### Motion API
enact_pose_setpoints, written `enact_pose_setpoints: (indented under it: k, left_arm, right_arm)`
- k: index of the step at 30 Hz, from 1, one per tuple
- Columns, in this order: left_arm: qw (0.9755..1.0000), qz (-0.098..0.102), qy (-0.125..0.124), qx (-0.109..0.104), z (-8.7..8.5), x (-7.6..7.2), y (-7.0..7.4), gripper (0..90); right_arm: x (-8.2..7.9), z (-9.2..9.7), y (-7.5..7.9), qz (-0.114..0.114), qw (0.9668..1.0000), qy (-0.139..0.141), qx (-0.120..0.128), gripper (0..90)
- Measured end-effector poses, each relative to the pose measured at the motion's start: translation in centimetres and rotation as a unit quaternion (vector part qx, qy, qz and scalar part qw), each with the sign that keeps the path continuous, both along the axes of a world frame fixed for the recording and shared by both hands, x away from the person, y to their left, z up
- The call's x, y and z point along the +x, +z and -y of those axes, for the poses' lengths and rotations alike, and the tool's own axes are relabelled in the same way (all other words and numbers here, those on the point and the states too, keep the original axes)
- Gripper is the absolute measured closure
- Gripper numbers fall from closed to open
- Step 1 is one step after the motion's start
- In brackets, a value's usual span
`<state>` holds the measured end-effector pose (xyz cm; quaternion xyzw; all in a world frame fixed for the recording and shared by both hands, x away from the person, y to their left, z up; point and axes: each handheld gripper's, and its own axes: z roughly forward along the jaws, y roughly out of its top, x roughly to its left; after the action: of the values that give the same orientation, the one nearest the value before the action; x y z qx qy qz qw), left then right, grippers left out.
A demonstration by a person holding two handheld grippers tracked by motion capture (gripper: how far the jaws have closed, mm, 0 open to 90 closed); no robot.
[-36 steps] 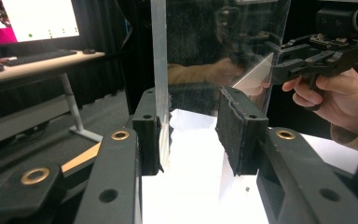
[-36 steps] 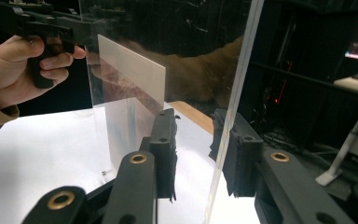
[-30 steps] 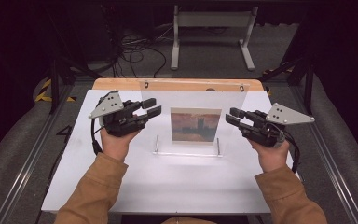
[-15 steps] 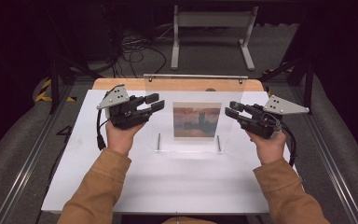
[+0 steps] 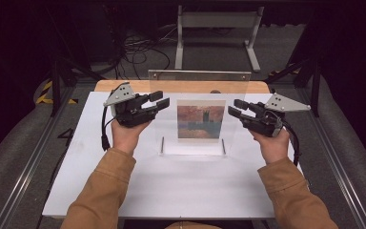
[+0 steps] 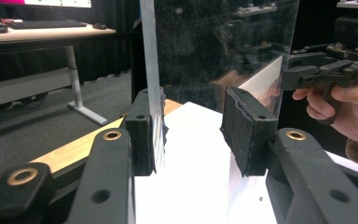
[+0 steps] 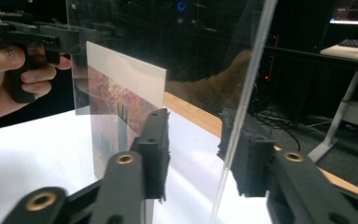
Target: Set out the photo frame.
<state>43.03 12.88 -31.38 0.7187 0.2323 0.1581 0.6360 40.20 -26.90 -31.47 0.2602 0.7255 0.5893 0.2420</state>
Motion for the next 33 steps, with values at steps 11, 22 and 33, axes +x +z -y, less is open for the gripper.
enact_pose_setpoints:
  k: [11, 22, 33]
  left_arm:
    - [0.9998, -0.009, 0.010, 0.013, -0.8, -0.6, -0.9, 26.9]
    - [0.9982, -0.035, 0.018, 0.044, -3.7, -4.0, -2.2, 19.6]
    - [0.9935, -0.043, 0.040, 0.098, -6.0, -7.6, -4.1, 17.8]
  right_arm:
    - [-0.5, 1.5, -0.1, -0.014, 0.9998, -0.003, 0.012, 23.8]
    - [-3.4, 4.3, 0.0, -0.026, 0.9995, -0.014, -0.009, 4.6]
    - [-5.6, 6.8, -0.8, -0.046, 0.9984, -0.020, -0.028, 0.2]
